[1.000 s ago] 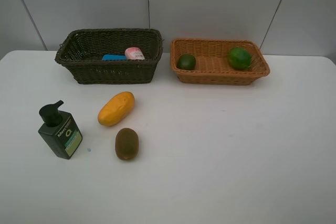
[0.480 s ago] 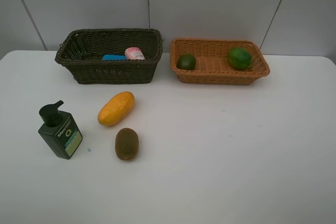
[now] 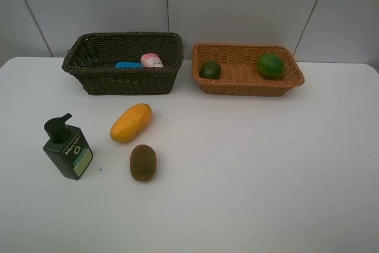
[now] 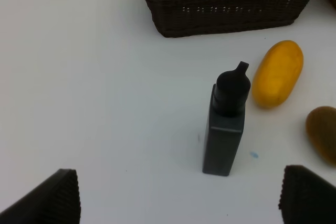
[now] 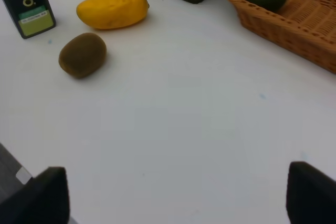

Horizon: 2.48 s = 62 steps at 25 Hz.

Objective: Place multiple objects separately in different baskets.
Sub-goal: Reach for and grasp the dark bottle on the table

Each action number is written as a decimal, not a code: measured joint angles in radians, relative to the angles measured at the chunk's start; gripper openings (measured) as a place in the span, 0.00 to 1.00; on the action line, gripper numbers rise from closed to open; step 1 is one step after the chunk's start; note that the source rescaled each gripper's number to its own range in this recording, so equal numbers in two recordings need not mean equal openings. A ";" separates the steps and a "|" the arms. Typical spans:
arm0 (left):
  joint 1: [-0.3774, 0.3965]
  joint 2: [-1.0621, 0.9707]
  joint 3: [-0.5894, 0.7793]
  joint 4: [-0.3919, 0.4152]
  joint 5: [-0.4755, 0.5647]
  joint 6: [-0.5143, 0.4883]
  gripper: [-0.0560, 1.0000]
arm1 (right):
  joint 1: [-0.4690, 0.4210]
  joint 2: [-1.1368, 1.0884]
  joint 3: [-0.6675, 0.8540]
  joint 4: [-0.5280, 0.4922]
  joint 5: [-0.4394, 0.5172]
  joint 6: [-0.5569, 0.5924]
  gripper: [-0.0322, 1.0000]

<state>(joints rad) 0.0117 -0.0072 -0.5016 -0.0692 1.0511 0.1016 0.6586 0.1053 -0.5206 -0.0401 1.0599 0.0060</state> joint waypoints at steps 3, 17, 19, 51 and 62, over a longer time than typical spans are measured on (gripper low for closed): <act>0.000 0.000 0.000 0.000 0.000 0.000 1.00 | 0.000 -0.024 0.000 -0.023 0.000 0.029 1.00; 0.000 0.000 0.000 0.000 0.000 0.000 1.00 | -0.338 -0.108 0.001 -0.039 -0.001 0.049 1.00; 0.000 0.000 0.000 0.000 0.000 0.000 1.00 | -0.414 -0.108 0.001 -0.039 -0.001 0.052 1.00; 0.000 0.000 0.000 0.000 0.000 0.000 1.00 | -0.739 -0.108 0.001 -0.041 -0.001 0.053 1.00; 0.000 0.000 0.000 0.000 0.000 0.000 1.00 | -0.741 -0.108 0.001 -0.041 -0.001 0.053 1.00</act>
<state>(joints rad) 0.0117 -0.0072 -0.5016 -0.0692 1.0511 0.1016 -0.0823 -0.0032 -0.5199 -0.0813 1.0589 0.0585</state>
